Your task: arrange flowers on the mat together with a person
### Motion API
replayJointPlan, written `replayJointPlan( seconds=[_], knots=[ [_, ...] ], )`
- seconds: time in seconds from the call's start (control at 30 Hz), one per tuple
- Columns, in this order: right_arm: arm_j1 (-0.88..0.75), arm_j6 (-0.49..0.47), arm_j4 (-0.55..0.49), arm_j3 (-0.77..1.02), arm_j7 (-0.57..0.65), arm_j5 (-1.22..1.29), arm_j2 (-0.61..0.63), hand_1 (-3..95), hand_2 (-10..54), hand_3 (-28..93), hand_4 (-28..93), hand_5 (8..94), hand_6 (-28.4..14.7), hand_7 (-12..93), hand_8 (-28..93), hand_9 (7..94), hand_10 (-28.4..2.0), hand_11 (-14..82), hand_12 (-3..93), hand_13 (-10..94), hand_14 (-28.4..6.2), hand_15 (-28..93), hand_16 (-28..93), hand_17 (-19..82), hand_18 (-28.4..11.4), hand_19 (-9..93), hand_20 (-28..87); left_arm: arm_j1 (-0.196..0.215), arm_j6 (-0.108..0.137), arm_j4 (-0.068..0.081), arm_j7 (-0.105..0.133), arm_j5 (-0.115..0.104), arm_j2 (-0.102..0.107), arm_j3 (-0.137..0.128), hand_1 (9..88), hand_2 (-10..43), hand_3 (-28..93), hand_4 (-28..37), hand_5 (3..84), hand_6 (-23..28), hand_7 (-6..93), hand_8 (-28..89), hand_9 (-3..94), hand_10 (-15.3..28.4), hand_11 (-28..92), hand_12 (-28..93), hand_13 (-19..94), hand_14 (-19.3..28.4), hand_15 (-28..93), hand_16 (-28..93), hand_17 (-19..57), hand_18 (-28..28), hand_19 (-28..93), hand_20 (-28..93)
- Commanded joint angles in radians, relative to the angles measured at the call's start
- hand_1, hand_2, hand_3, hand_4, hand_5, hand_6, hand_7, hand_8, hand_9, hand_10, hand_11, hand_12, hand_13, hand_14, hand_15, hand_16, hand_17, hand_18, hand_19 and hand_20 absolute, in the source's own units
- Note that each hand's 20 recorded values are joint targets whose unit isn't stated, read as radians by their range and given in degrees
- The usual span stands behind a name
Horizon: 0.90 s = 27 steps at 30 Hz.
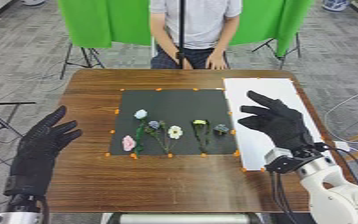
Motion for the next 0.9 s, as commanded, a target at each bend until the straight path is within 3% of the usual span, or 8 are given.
replayJointPlan(
  seconds=[0.03, 0.3, 0.9],
  knots=[
    [-0.007, -0.011, 0.001, -0.005, 0.002, 0.001, -0.007, 18.7, 4.8, 76, -28, 45.7, 0.8, 12, -11, 47.4, -17.5, 14.0, 15.7, 38, -20.2, 47, 12, 3, -23.4, 48, 20, 0.011, -0.007, 0.003, -0.004, 0.002, -0.002, 0.000, 19.9, 5.1, 78, -28.3, 31.1, 5.1, 15.5, -11, 32.9, 18.1, 24, 10, 23, 25.6, 49, -10, -9.4, 22.0, 47, 10],
    [-0.008, -0.011, 0.002, -0.006, 0.008, 0.001, -0.005, 18.7, 4.8, 76, -28, 45.8, 0.6, 12, -11, 47.3, -17.5, 13.9, 15.8, 38, -20.3, 47, 12, 3, -23.4, 49, 20, 0.001, -0.018, 0.005, -0.017, 0.006, -0.007, -0.007, 19.8, 5.0, 78, -28.3, 31.0, 5.0, 15.4, -11, 32.9, 18.1, 24, 10, 23, 25.5, 49, -9, -9.6, 22.3, 47, 9],
    [0.000, -0.027, 0.007, -0.011, 0.024, 0.002, -0.006, 18.5, 5.2, 76, -28, 45.9, 0.4, 12, -11, 47.3, -17.6, 13.4, 15.6, 38, -20.9, 41, 12, 3, -23.4, 48, 19, 0.016, -0.013, 0.004, 0.002, 0.003, -0.003, -0.004, 19.6, 4.8, 79, -28.3, 30.9, 4.9, 15.4, -11, 32.6, 18.1, 24, 10, 22, 24.4, 45, -9, -9.0, 22.4, 46, 7]
  ],
)
